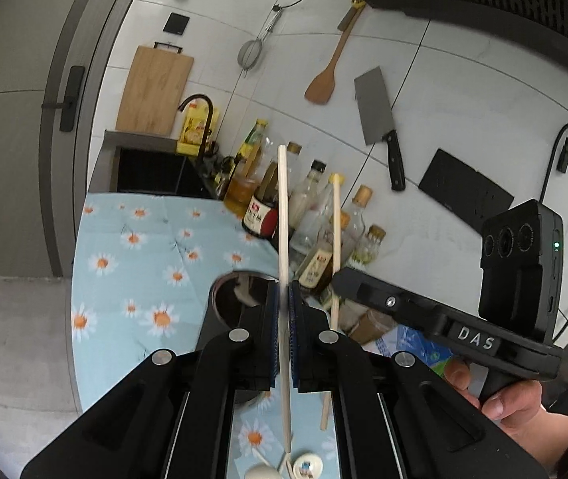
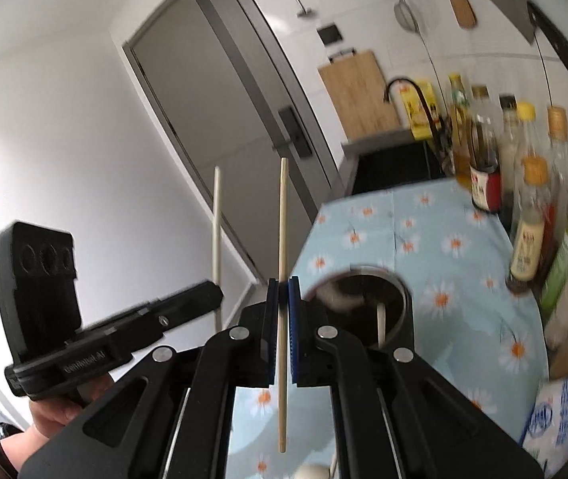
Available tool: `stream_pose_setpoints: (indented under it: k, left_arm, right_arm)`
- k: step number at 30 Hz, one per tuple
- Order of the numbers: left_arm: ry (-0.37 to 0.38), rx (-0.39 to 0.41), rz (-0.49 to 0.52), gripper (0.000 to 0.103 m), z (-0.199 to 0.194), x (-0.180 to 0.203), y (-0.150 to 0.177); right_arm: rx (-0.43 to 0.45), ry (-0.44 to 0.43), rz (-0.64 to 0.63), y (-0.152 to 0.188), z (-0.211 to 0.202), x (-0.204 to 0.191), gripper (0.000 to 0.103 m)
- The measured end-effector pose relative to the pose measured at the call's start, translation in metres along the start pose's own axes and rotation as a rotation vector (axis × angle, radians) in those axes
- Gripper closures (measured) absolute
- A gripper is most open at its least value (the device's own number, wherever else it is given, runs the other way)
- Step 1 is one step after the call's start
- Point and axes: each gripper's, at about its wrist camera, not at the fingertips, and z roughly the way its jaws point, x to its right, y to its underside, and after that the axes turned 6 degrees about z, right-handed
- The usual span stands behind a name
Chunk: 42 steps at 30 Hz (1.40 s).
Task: Organize utensils
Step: 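Lift both held chopsticks and carry them over the black holder, then lower both chopsticks into the black holder and open both grippers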
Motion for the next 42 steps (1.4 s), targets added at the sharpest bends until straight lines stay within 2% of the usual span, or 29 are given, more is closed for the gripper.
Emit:
stream_pose_setpoints:
  k: [8, 15, 21, 26, 33, 42]
  left_arm:
    - [0.013, 0.132, -0.005, 0.099, 0.005, -0.013, -0.021]
    - [-0.005, 0.267, -0.024, 0.099, 0.008, -0.022, -0.035]
    - [-0.020, 0.334, -0.006, 0.099, 0.014, -0.022, -0.040]
    - [-0.035, 0.341, 0.039, 0.099, 0.026, -0.019, -0.033]
    - [-0.067, 0.303, 0.092, 0.099, 0.046, -0.016, -0.017]
    - [-0.068, 0.229, 0.114, 0.099, 0.063, -0.015, -0.002]
  right_arm:
    - [0.101, 0.006, -0.033, -0.021, 0.005, 0.000, 0.097]
    - [0.248, 0.027, -0.032, -0.038, 0.001, 0.007, 0.097]
    - [0.286, 0.055, -0.006, -0.048, 0.008, 0.016, 0.097]
    - [0.305, 0.072, -0.006, -0.045, 0.013, 0.022, 0.097]
    - [0.301, 0.091, -0.001, -0.032, 0.024, 0.031, 0.097]
    - [0.278, 0.126, -0.024, -0.016, 0.041, 0.031, 0.097]
